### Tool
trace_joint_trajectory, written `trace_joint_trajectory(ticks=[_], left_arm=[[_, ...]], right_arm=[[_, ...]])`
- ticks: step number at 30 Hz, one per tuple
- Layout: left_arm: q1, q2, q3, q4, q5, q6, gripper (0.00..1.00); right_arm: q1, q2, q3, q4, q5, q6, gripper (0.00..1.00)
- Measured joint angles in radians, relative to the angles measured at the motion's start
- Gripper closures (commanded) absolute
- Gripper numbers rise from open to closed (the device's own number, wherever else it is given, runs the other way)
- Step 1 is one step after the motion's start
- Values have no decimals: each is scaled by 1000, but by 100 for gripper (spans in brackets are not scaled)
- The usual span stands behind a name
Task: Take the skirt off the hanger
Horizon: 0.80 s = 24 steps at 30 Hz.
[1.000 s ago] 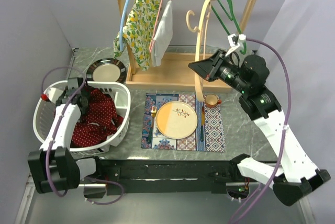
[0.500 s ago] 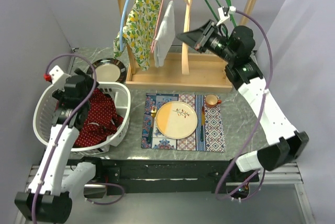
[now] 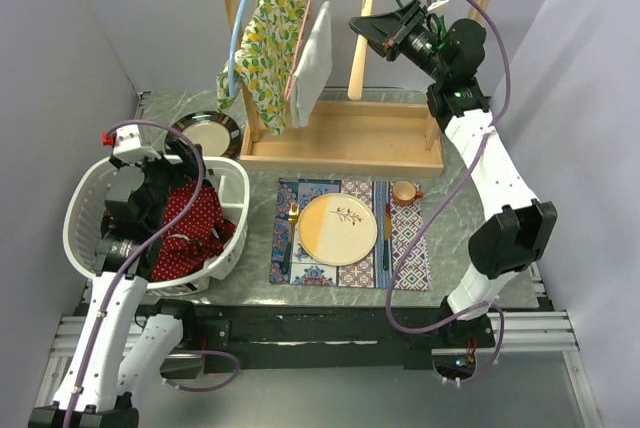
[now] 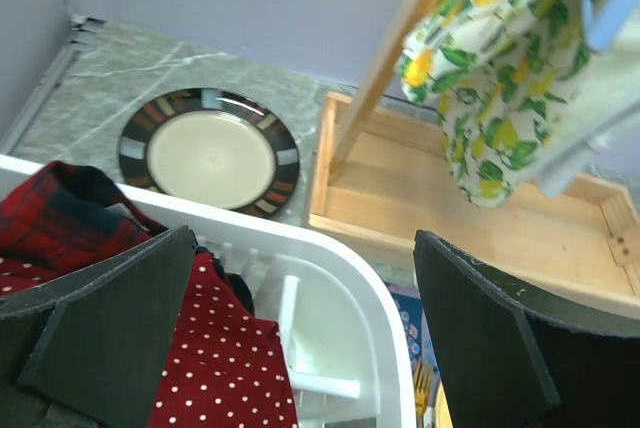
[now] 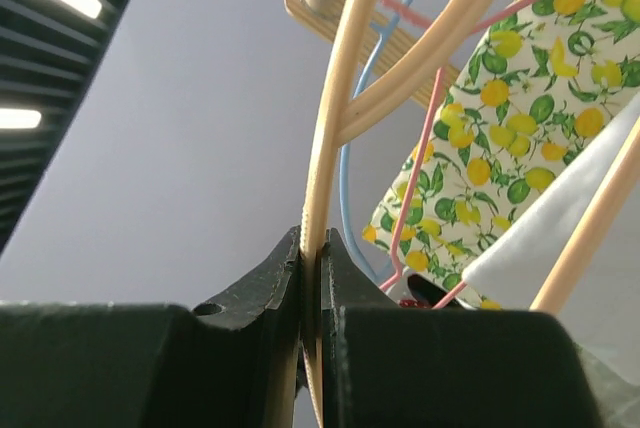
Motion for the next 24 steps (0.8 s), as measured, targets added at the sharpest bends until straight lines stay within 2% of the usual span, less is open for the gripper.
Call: trace_joint_trajectory(ticks=[8,11,12,15,20,24], left_arm=[[0,-7,-20,4,62,16,3],[0,-11,-21,5,69,22,3],[0,-14,-23,5,70,22,3],[0,-21,-31,6,76,22,3],[0,-17,-31,6,87,22,3],[0,-12,-31,4,97,22,3]], right_arm=[[-39,101,22,105,-40,142,99],[-43,123,18,109,-45,172,87],[-45,123,14,108,-47,172,73],[-47,114,10,98,-45,161,54],[-55,19,-80,24,-26,97,43],[-58,-101,-157,-87,11,9,41]])
